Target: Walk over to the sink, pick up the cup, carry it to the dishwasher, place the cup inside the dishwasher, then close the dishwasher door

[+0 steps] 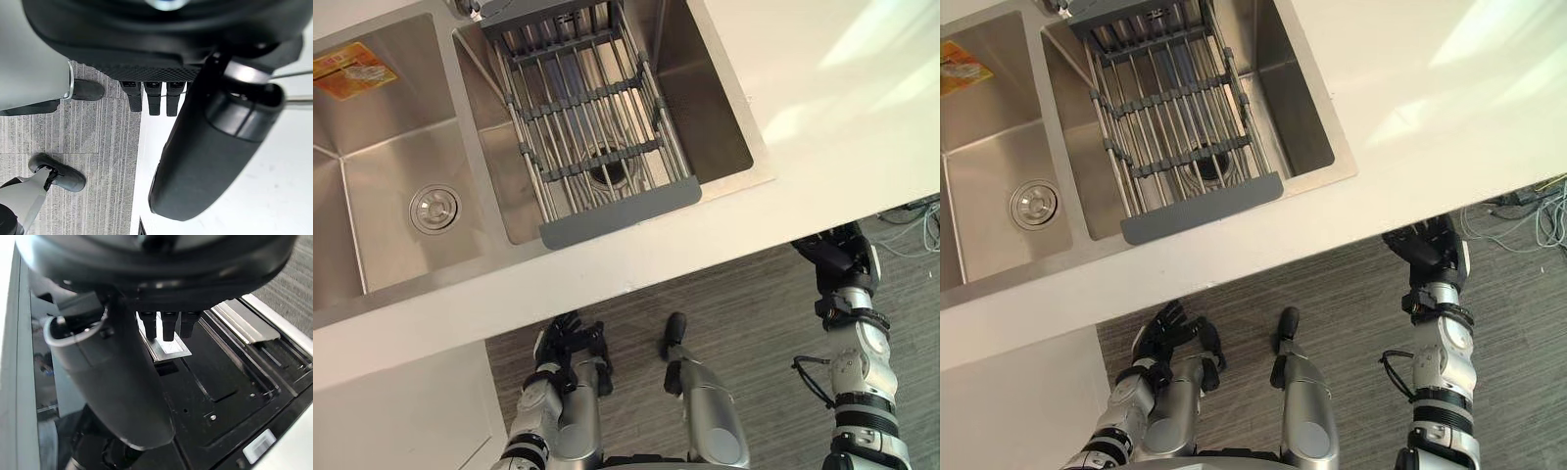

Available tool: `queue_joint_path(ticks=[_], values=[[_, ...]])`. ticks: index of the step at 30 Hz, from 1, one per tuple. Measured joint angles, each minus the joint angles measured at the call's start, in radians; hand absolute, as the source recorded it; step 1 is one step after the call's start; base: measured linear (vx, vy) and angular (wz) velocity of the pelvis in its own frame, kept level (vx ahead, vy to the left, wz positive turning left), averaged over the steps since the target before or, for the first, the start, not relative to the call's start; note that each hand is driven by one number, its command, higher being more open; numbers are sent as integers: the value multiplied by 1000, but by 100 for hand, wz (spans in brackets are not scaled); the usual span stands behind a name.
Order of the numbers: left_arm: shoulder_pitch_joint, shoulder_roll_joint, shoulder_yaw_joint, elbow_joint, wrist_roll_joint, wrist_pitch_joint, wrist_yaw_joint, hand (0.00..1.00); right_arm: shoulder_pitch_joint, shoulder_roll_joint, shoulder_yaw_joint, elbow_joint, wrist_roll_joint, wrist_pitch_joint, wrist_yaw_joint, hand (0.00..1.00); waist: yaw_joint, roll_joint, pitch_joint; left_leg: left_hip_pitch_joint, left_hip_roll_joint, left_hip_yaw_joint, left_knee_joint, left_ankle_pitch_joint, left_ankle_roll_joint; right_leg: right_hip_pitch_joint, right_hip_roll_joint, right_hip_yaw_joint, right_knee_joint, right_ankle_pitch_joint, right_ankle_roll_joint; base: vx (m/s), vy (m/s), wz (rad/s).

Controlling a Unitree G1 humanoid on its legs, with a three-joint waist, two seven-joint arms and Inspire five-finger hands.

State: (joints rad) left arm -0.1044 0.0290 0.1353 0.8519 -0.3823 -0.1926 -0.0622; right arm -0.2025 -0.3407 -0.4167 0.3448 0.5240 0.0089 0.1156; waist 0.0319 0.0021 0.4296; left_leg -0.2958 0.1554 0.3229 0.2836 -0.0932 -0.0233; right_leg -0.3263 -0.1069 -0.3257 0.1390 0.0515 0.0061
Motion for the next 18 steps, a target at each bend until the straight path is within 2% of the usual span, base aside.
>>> queue_joint_path(ticks=[3,4,6,7,10,14,18], values=[[7,3,16,12,13,0,-8,90,27,-1,10,-1,-53,3,-1,90,2,-2,-3,22,8,-14,-11,7,-11,40,17,-12,-35,8,-5,12,-43,10],[17,6,16,19,22,1,-8,90,53,-3,25,-1,-88,-2,0,90,3,-2,-17,32,7,-16,-23,17,-26,50,19,-15,-46,10,-3,55,-12,8],[41,13,15,27,45,10,-8,90,123,-3,81,5,-150,-17,19,90,0,-4,-53,56,-4,-26,-56,31,-30,73,20,-27,-60,11,-2,126,9,20],[56,24,14,32,55,15,-8,90,168,22,95,38,-178,-44,25,90,-4,-6,-73,85,-9,-42,-74,34,-33,105,21,-39,-63,11,-2,136,25,25],[84,43,14,41,73,16,-8,90,211,50,125,144,-223,-61,41,90,-5,-19,-135,106,-19,-69,-92,34,-34,131,20,-47,-78,7,3,113,43,16],[135,76,16,62,117,17,-8,90,313,179,126,343,-311,-111,45,90,-6,-40,-213,188,-34,-87,-135,32,-33,219,11,-59,-98,-4,21,108,75,18],[214,63,49,92,171,10,-9,90,423,267,116,483,-366,-187,57,90,-8,-60,-305,257,-54,-85,-185,30,-30,277,0,-59,-123,-11,39,68,67,4]])
